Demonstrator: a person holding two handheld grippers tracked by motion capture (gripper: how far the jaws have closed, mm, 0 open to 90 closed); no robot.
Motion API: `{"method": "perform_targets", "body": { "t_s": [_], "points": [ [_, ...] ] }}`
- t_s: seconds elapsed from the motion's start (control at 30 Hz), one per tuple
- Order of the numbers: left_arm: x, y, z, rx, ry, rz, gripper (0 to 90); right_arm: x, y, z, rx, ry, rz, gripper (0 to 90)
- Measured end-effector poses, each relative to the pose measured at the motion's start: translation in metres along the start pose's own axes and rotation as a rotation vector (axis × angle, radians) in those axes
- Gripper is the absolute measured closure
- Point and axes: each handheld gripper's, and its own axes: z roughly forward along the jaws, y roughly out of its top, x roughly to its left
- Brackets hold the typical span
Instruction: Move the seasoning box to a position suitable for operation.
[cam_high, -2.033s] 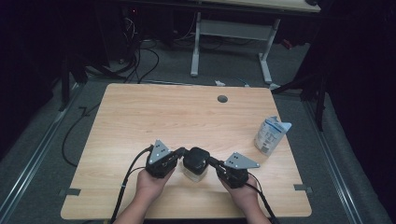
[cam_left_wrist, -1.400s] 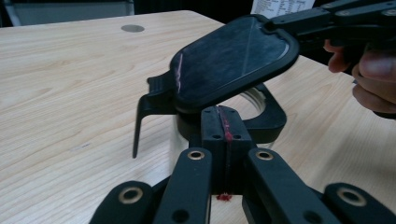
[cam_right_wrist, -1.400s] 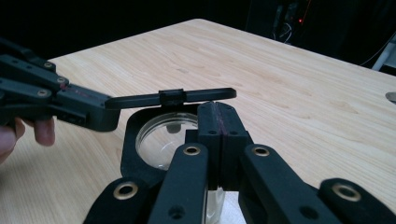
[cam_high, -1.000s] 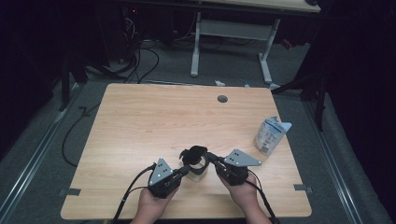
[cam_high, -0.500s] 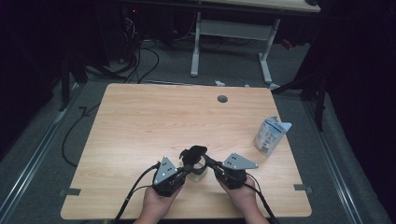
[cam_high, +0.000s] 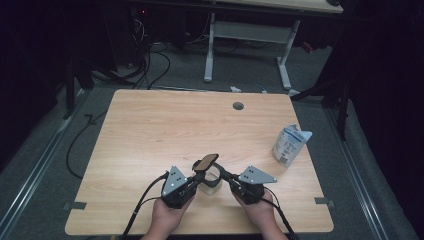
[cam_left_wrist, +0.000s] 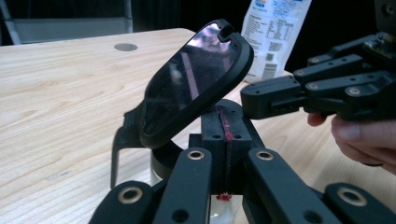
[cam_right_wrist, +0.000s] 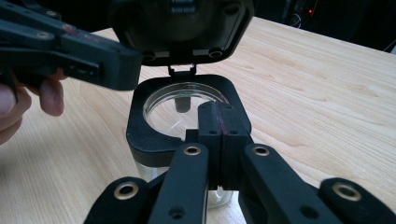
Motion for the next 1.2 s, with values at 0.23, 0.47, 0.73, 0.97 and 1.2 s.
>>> {"method": "perform_targets", "body": {
  "t_s": [0.23,0.47,0.73,0.97,1.2],
  "points": [
    [0.005,0.003,-0.001,-0.014,0.033,-0.008,89.6,-0.001,-0.002,0.000,-0.008,0.009,0.013,90.0],
    [0.011,0.005,-0.001,-0.022,0.062,-0.019,88.5,-0.001,-0.002,0.000,-0.008,0.012,0.013,90.0],
    [0.017,0.007,-0.004,-0.037,0.091,-0.025,86.8,-0.001,-0.002,0.000,-0.012,0.007,0.001,90.0],
    [0.019,0.014,-0.003,-0.051,0.095,-0.032,81.9,0.000,-0.003,0.000,-0.013,0.006,-0.003,90.0],
    [0.017,0.021,-0.004,-0.062,0.110,-0.019,75.9,-0.001,-0.002,0.000,-0.014,0.008,-0.004,90.0]
  ]
}}
